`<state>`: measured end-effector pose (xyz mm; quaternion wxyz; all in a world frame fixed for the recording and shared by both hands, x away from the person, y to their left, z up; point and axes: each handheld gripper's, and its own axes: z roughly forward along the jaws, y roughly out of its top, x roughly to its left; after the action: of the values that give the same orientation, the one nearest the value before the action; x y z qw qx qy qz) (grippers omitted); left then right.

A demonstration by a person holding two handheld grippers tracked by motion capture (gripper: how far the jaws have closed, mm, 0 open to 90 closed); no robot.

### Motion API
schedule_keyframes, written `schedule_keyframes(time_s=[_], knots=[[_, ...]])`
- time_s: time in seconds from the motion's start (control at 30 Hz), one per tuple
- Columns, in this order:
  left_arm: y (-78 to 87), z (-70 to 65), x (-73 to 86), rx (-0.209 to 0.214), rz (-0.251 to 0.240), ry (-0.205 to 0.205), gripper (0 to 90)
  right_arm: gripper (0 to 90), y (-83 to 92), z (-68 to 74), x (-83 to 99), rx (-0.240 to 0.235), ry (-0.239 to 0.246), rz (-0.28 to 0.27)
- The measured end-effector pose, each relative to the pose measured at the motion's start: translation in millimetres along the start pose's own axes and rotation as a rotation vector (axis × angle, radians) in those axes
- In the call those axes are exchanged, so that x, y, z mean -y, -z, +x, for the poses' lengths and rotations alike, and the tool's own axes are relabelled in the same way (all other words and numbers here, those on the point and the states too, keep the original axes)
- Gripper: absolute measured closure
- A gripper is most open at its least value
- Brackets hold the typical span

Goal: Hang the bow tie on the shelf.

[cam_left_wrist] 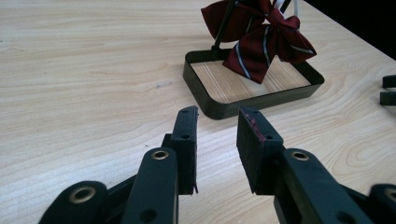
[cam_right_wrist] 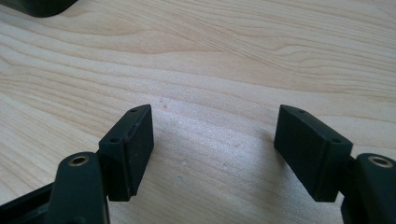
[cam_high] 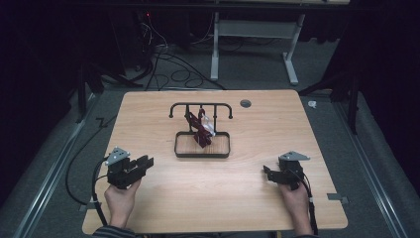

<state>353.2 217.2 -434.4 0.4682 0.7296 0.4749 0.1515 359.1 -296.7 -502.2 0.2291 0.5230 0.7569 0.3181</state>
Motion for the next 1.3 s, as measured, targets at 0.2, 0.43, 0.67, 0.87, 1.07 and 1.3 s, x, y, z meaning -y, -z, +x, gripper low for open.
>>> schedule_keyframes(time_s=[0.2,0.43,0.67,0.87,1.07,1.3], knots=[[-3.0,1.0,4.2,0.000,0.011,0.008,68.8,29.6,0.1,0.1,0.0,0.000,-0.001,0.000],[-9.4,0.0,11.9,0.000,0.032,0.006,68.8,29.6,0.0,0.1,0.0,0.000,-0.001,0.000],[-18.6,-2.1,16.2,0.007,0.070,-0.008,68.6,29.6,0.0,0.0,0.0,0.000,0.000,0.000],[-28.0,-3.6,20.8,0.016,0.097,-0.005,68.5,29.6,0.0,0.0,0.0,0.000,0.000,0.000],[-36.5,-6.2,23.9,0.014,0.115,-0.015,68.5,29.6,0.0,0.0,0.0,0.000,0.000,0.000],[-43.7,-8.1,26.4,0.012,0.120,-0.021,67.9,29.6,0.0,0.0,0.0,0.000,0.000,0.000]])
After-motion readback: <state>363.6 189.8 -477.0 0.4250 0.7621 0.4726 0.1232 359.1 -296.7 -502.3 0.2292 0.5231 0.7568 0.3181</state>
